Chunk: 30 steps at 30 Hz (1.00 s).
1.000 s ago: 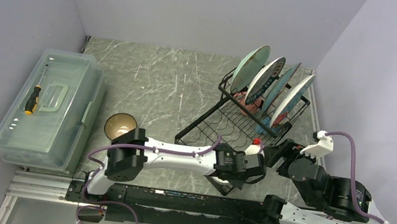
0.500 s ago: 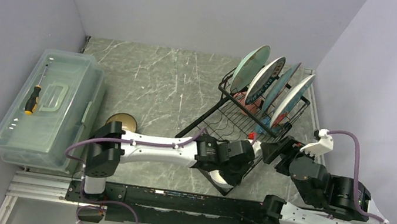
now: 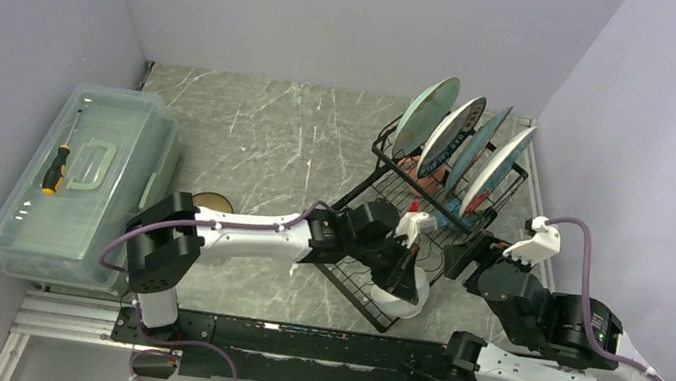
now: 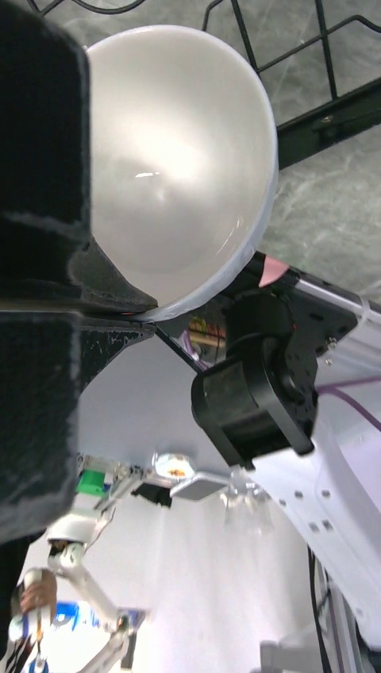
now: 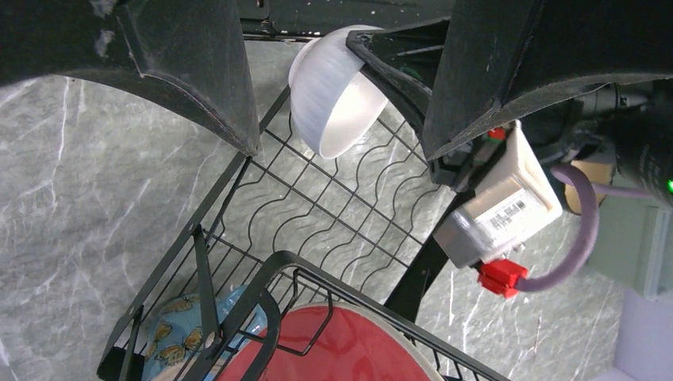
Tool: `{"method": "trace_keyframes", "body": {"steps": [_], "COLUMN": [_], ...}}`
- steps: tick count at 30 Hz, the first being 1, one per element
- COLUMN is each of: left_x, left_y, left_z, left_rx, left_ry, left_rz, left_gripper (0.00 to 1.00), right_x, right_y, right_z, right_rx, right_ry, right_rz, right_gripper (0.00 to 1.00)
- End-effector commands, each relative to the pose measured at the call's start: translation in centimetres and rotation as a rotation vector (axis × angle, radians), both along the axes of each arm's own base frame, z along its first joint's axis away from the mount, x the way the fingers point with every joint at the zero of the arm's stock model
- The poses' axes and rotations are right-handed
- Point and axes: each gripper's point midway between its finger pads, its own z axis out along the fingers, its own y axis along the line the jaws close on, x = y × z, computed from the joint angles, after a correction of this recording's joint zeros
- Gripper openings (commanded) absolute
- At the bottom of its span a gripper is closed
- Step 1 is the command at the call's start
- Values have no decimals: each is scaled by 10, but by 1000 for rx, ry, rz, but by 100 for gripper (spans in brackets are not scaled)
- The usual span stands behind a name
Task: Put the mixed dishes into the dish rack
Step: Pick up the bowl from the dish rack.
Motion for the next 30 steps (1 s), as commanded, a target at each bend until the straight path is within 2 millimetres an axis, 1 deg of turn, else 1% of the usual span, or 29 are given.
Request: {"method": "trace_keyframes", "body": {"steps": [1,4,8,13,15,16,23,26,27,30], "left_x": [-4,0,10,20,25,27,38,44,46,48], "left_y": [-3,4,14,24,27,29,35,38,39,40], "left_z": [87,96,103,98,99,103,96,88,81,78], "left_rx": [-319,-379,-489,-568,-612,-649,-757,-788,-787,-797], "left_ry": [11,32,91,155,177,188,282,325,339,351], "left_rz": [-99,-97,-63,-33,-23,-23,10,34,43,55], "left_gripper": [0,0,0,0,0,0,0,0,0,0], "right_x": [4,5,6,6,5,5,5,5,5,5], "right_y": [-3,-1,2,5,7,8,11,12,13,13], "right_z": [6,6,7,3,1,1,-4,-6,-7,-9], "right_rx": [-11,-16,-18,-24,-23,-22,-22,-23,-21,-26], "right_ry": [-16,-15,-15,-3,3,4,15,16,18,18], "right_rz": [-34,-34,-30,-23,-18,-17,-11,-8,-6,-6], "right_gripper": [78,78,78,78,78,78,78,78,78,78]}}
